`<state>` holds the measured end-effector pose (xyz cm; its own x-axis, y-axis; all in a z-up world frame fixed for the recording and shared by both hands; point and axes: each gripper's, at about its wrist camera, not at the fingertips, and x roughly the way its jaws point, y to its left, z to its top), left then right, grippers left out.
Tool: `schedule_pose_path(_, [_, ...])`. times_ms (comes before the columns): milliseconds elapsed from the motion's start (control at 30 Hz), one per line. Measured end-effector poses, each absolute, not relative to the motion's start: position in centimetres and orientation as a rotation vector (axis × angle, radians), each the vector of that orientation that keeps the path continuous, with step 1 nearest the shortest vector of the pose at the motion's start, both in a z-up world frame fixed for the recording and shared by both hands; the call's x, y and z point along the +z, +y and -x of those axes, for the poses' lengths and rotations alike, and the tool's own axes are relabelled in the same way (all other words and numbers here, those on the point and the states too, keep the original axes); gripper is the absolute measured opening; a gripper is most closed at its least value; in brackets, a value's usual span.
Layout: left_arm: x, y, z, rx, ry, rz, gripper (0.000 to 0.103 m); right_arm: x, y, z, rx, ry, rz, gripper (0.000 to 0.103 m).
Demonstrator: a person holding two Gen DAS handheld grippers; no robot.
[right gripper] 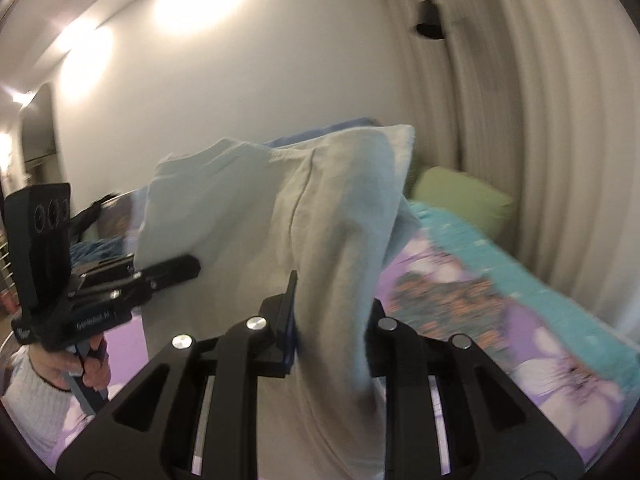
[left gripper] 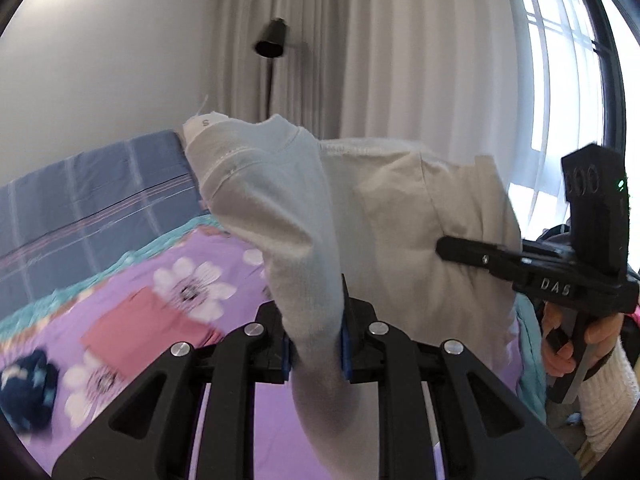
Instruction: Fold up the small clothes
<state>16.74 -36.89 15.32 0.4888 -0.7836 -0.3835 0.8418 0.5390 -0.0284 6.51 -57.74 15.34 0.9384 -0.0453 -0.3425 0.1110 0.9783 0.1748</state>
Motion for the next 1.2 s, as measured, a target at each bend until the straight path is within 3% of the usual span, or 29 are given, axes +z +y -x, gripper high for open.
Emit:
schedule_pose_path(367, [12.0, -49.9, -24.7, -0.963, 0.423, -0.239, 0.018, 12.4, -69.7, -16.5, -0.287, 0.416, -0.275, 0.020])
schedule_pose_path(433, [10.5, -51.7, -26.5, -0.911, 0.422, -0.244, 0.024, 11.0, -70.8, -18.3, -0.307, 0.428, -0.280, 0.021])
schedule_pose_path(467, [9.6, -52.5, -27.3, -0.875, 0.418, -0.257, 0.039, 9.3, -72.1, -20.2, -0.367, 0.472, -0.277, 0.029])
schedule_pose_path(500, [7.8, -53.4, -28.3, -0.772, 0.404, -0.311, 0.073, 8.1, -72.6, -20.7, -0.443, 0.510, -0.281, 0.050])
schedule_pose_path(533, [6.5, -53.9, -28.9, -0.702, 0.411, -0.354, 0.083, 6.4, -73.5, -21.1, -0.596, 0.562, -0.284, 0.057])
schedule_pose_path(600, [2.9, -53.8, -29.7, -0.695, 0.467, -0.397, 0.085, 2.9, -74.6, -21.0, -0.803, 0.649, -0.294, 0.060])
schedule_pose_path(667, [-2.1, -52.9, -29.9, -0.773, 0.592, -0.434, 0.085, -0.9, -74.7, -20.5, -0.680, 0.677, -0.345, 0.059])
schedule_pose_path(767, [-6.3, -52.0, -29.0, -0.813, 0.630, -0.442, 0.087, -6.4, -74.3, -20.7, -0.661, 0.760, -0.293, 0.066])
schedule_pose_path(867, [-6.3, -51.8, -29.5, -0.826, 0.665, -0.401, 0.086, -7.3, -75.4, -19.5, -0.631, 0.713, -0.389, 0.068])
schedule_pose_path(1000, [-7.0, -51.9, -28.9, -0.793, 0.634, -0.432, 0.087, -8.0, -76.6, -18.4, -0.628, 0.707, -0.490, 0.081])
schedule_pose_path(1167, [-6.7, -52.5, -26.8, -0.706, 0.550, -0.512, 0.088, -8.2, -72.9, -19.7, -0.745, 0.722, -0.299, 0.082])
schedule_pose_path(1200, [-6.7, -52.5, -26.6, -0.691, 0.543, -0.518, 0.092, -8.3, -72.6, -20.1, -0.769, 0.732, -0.264, 0.083])
